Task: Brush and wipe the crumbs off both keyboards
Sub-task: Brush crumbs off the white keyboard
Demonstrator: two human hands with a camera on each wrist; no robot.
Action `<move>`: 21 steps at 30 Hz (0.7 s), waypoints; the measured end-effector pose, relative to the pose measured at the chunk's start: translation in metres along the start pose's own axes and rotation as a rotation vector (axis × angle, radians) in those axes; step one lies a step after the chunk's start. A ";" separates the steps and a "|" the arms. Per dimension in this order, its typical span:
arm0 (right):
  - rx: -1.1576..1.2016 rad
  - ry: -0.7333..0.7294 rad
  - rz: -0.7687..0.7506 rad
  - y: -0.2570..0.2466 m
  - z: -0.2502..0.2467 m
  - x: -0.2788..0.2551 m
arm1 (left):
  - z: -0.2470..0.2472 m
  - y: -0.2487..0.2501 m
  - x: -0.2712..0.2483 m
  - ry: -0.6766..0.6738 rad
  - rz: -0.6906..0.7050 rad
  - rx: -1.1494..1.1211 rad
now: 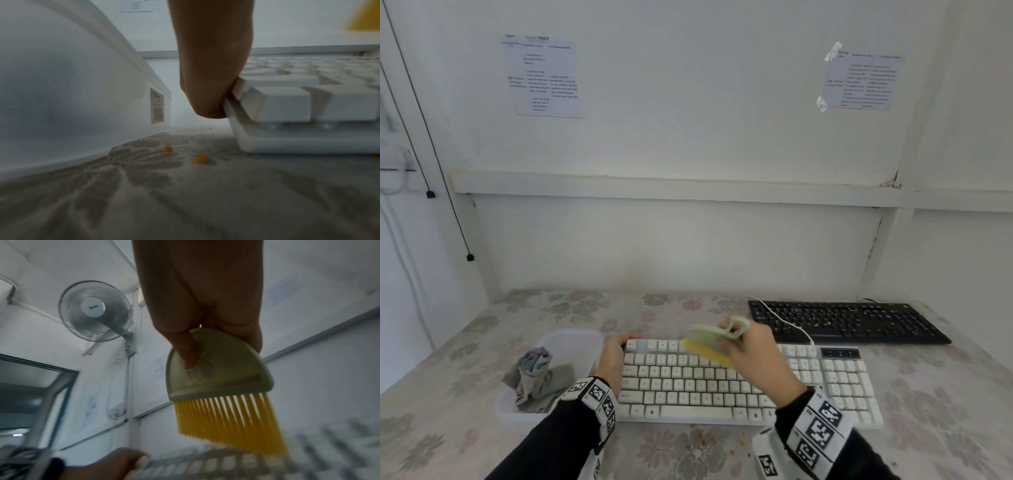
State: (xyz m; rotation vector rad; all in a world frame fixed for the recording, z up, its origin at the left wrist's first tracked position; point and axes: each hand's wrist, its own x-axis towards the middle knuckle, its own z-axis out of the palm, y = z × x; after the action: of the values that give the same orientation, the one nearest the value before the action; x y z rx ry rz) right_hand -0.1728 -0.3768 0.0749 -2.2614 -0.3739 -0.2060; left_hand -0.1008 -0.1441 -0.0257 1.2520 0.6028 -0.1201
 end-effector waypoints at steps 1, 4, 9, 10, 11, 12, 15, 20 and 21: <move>0.006 -0.053 -0.033 -0.006 0.015 0.004 | 0.000 0.001 0.000 -0.007 0.007 -0.003; -0.001 -0.155 -0.099 -0.021 0.049 0.013 | -0.003 -0.001 0.009 -0.024 0.042 0.003; -0.048 -0.207 -0.182 -0.031 0.072 0.018 | -0.001 0.001 0.006 -0.063 0.096 -0.004; -0.078 -0.211 -0.193 -0.030 0.074 0.019 | 0.001 0.003 0.004 -0.052 0.107 -0.001; -0.113 -0.204 -0.195 -0.028 0.076 0.019 | 0.002 0.003 0.002 -0.045 0.108 0.002; -0.144 -0.193 -0.186 -0.025 0.076 0.019 | 0.003 0.002 0.003 -0.044 0.087 -0.002; -0.194 -0.154 -0.152 -0.015 0.073 0.016 | 0.002 0.002 0.006 -0.029 0.047 -0.030; -0.245 -0.147 -0.099 0.003 0.058 0.010 | 0.002 0.000 0.012 -0.032 0.043 -0.032; -0.239 -0.146 -0.085 0.006 0.053 0.008 | 0.002 0.000 0.013 -0.026 0.043 -0.028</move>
State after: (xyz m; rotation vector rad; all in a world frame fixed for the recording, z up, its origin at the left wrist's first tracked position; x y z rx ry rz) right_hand -0.1617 -0.3389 0.0382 -2.5059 -0.5477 -0.1351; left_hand -0.0893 -0.1431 -0.0317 1.2336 0.5530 -0.0923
